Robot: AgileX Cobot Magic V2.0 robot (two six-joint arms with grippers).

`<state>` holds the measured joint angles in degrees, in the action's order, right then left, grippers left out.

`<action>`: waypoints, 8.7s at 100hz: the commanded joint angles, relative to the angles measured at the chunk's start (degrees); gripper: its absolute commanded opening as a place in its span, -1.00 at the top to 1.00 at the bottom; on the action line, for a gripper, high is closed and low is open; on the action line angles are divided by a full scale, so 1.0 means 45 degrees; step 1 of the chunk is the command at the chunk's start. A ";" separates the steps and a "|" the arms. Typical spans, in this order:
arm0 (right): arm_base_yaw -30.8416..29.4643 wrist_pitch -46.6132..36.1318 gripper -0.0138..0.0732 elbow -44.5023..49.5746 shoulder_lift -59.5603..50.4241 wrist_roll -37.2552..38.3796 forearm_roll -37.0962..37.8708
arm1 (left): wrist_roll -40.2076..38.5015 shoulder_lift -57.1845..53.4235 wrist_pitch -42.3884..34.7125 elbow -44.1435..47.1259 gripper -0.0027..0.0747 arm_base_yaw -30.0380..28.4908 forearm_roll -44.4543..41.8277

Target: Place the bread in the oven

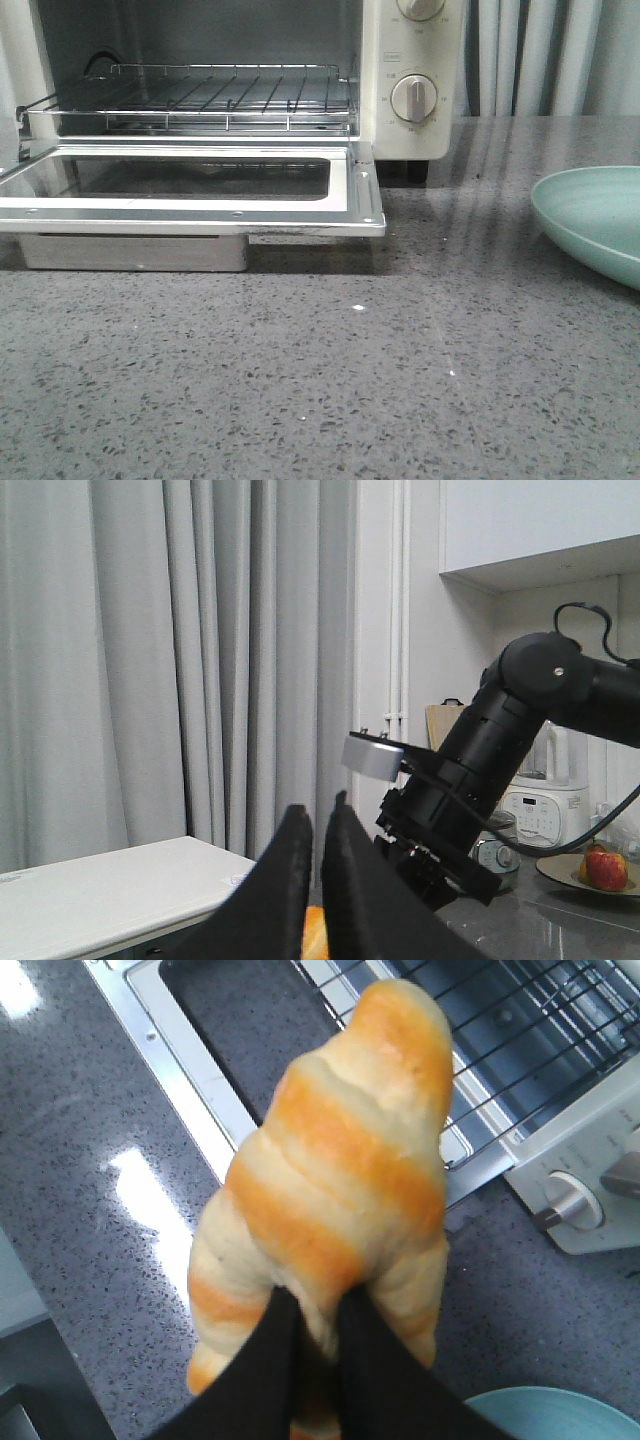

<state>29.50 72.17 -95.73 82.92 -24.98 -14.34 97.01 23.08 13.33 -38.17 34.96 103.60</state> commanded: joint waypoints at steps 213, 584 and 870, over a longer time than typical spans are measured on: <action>0.2026 -0.2266 -0.22 -0.6834 0.7024 -0.2245 0.4320 | -0.0076 0.0135 0.0783 -0.0417 0.98 0.0077 0.0235; 0.3655 -0.2145 0.81 1.1111 -1.4154 1.0875 1.5274 | 0.2372 -0.2036 -0.8709 0.1776 0.98 0.0054 -0.3150; 0.3655 -0.6360 0.81 1.4682 -1.4988 1.5333 1.7636 | -0.5235 -0.2036 0.2638 0.4138 0.98 -1.0338 -0.1929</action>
<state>45.99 45.92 -28.32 14.85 44.00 61.91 80.40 13.15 23.52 -18.04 -11.44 98.76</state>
